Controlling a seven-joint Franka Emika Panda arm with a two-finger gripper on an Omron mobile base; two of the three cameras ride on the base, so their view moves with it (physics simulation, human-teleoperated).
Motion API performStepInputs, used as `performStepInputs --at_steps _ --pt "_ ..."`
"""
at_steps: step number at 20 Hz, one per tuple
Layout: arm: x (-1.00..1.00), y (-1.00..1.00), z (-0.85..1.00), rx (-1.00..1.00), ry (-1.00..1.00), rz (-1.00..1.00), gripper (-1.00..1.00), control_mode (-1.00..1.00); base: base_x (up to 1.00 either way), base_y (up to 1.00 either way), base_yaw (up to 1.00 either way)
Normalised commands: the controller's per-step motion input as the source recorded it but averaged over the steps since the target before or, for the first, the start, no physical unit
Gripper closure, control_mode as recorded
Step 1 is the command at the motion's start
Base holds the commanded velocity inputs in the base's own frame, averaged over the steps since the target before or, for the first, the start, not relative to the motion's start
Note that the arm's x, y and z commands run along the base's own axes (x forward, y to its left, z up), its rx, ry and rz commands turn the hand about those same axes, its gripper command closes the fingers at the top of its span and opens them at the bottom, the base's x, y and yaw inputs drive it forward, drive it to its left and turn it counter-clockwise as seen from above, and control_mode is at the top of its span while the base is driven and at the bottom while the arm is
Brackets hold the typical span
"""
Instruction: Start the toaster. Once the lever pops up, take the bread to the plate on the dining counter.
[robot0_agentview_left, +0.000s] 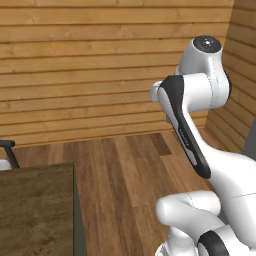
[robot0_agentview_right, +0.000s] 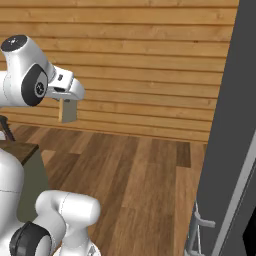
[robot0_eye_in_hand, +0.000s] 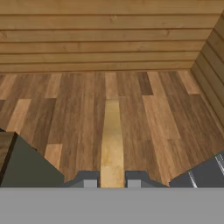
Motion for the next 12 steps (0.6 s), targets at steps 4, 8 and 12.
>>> performStepInputs --at_steps 4,8,12 --pt "0.00 0.00 0.00 0.00 0.00 0.00 1.00 1.00 1.00 -0.01 0.00" --pt "0.00 0.00 0.00 0.00 0.00 0.00 1.00 1.00 1.00 0.00 0.00" --pt "0.00 0.00 0.00 0.00 0.00 0.00 1.00 1.00 1.00 0.00 0.05"
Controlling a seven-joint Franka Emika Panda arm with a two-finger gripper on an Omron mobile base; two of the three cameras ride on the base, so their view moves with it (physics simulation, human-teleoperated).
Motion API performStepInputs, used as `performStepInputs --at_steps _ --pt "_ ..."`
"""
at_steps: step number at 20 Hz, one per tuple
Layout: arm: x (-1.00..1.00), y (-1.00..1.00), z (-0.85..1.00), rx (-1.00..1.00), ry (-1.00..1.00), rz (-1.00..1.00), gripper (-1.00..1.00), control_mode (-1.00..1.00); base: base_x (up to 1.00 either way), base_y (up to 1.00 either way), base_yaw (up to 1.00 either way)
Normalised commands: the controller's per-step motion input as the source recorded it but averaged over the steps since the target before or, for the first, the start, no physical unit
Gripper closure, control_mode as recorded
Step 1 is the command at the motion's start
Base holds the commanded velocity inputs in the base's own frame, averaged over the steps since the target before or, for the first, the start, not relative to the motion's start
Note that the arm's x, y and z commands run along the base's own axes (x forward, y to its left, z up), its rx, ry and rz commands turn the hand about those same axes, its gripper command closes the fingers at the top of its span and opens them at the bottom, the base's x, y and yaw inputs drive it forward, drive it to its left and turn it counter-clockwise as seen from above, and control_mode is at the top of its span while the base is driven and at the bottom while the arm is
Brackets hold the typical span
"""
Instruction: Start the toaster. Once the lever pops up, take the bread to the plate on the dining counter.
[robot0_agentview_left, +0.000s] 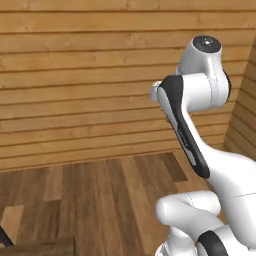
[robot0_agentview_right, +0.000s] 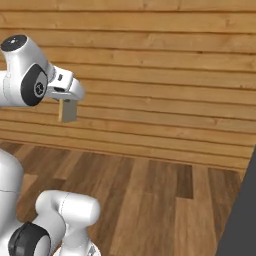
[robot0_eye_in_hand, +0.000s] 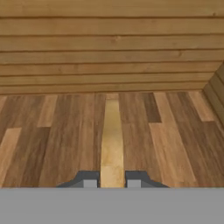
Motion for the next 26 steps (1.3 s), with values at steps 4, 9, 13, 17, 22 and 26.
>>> performStepInputs --at_steps 4,9,13,17,22,26 --pt "0.00 0.00 0.00 0.00 0.00 0.00 1.00 1.00 1.00 0.00 0.41" --pt "0.00 0.00 0.00 0.00 0.00 0.00 1.00 1.00 1.00 0.00 0.63" --pt "0.00 0.00 0.00 0.00 0.00 0.00 1.00 1.00 1.00 0.00 0.64" --pt "0.00 0.00 0.00 0.00 0.00 0.00 1.00 1.00 1.00 0.00 0.65" --pt "0.00 0.00 0.00 0.00 0.00 0.00 1.00 1.00 1.00 0.00 0.70" --pt "0.00 0.00 0.00 0.00 0.00 0.00 1.00 1.00 1.00 0.00 0.69"
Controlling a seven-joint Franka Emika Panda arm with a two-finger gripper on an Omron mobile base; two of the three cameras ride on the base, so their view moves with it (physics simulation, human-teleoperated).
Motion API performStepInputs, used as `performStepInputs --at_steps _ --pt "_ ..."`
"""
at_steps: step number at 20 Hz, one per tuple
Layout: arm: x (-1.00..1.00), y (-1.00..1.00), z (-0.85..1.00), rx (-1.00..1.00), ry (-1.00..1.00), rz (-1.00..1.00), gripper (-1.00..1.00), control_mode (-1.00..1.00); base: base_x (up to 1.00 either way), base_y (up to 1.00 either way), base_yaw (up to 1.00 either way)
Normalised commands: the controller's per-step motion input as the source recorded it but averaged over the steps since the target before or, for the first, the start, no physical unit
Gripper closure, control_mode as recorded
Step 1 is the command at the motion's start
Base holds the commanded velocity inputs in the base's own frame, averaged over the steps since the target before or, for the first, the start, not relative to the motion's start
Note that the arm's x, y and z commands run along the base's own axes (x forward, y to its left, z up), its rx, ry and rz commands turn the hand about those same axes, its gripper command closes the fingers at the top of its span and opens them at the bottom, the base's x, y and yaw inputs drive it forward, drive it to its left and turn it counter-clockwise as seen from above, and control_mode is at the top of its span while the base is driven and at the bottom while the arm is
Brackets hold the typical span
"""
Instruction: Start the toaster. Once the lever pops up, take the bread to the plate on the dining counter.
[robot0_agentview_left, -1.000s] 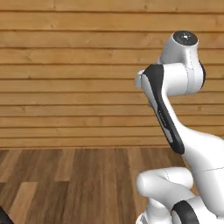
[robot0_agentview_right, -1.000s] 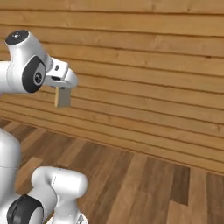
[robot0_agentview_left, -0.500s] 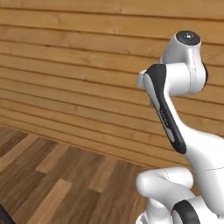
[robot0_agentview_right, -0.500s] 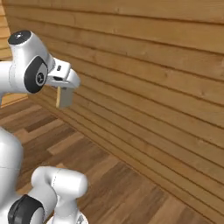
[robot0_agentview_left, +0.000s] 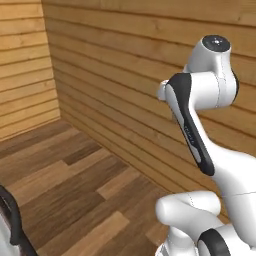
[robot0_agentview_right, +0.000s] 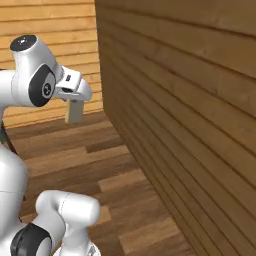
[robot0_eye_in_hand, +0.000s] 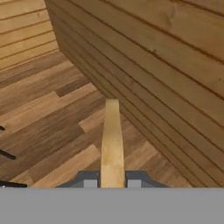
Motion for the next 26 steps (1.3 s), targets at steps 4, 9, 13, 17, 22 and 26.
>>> performStepInputs --at_steps 4,9,13,17,22,26 --pt "0.00 0.00 0.00 0.00 0.00 0.00 1.00 1.00 1.00 -0.02 0.65" --pt "0.00 0.00 0.00 0.00 0.00 0.00 1.00 1.00 0.95 -0.08 0.69" --pt "0.00 0.00 0.00 0.00 0.00 0.00 1.00 1.00 0.68 -0.09 0.74" --pt "0.00 0.00 0.00 0.00 0.00 0.00 1.00 1.00 0.42 -0.01 0.82" --pt "0.00 0.00 0.00 0.00 0.00 0.00 1.00 1.00 0.21 0.00 0.87" --pt "0.00 0.00 0.00 0.00 0.00 0.00 1.00 1.00 0.18 -0.04 0.85"
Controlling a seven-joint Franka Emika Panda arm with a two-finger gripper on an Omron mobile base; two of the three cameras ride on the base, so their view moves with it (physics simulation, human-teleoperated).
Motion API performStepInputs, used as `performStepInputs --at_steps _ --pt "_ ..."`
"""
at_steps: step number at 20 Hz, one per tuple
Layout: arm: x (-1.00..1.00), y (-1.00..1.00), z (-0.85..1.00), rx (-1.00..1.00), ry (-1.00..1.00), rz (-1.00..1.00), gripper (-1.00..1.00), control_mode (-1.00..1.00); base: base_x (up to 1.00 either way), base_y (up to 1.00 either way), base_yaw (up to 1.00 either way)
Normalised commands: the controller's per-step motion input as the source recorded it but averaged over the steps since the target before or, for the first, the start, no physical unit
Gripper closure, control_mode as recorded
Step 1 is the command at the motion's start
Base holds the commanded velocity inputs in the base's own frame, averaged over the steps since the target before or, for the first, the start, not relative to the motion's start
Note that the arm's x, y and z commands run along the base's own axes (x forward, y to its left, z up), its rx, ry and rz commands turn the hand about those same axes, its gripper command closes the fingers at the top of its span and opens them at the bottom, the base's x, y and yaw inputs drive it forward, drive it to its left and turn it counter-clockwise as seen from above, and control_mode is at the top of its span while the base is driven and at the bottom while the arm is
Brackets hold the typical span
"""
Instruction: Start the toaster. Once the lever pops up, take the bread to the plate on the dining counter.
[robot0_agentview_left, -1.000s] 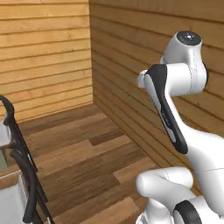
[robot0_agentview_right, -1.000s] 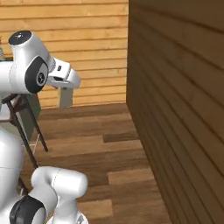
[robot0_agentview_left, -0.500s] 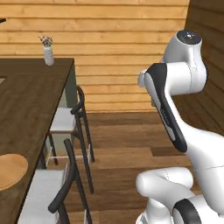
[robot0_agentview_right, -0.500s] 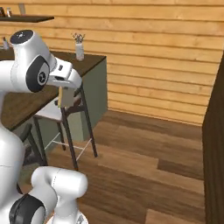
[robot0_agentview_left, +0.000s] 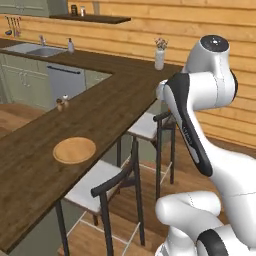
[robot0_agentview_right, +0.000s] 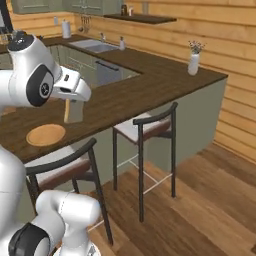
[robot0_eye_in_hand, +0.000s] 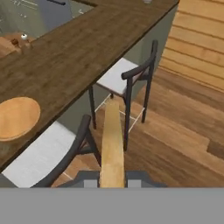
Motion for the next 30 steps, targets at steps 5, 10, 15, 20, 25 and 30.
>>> performStepInputs --at_steps 5,10,15,20,25,30 --pt "0.00 0.00 0.00 0.00 0.00 0.00 1.00 1.00 0.15 -0.16 0.79" --pt "0.00 0.00 0.00 0.00 0.00 0.00 1.00 1.00 0.24 -0.65 0.54" --pt "0.00 0.00 0.00 0.00 0.00 0.00 1.00 1.00 0.25 -0.29 0.71" --pt "0.00 0.00 0.00 0.00 0.00 0.00 1.00 1.00 0.46 -0.14 0.74" --pt "0.00 0.00 0.00 0.00 0.00 0.00 1.00 1.00 0.79 -0.18 0.57" --pt "0.88 -0.16 -0.29 0.16 0.11 0.54 1.00 -1.00 0.00 0.00 0.00"
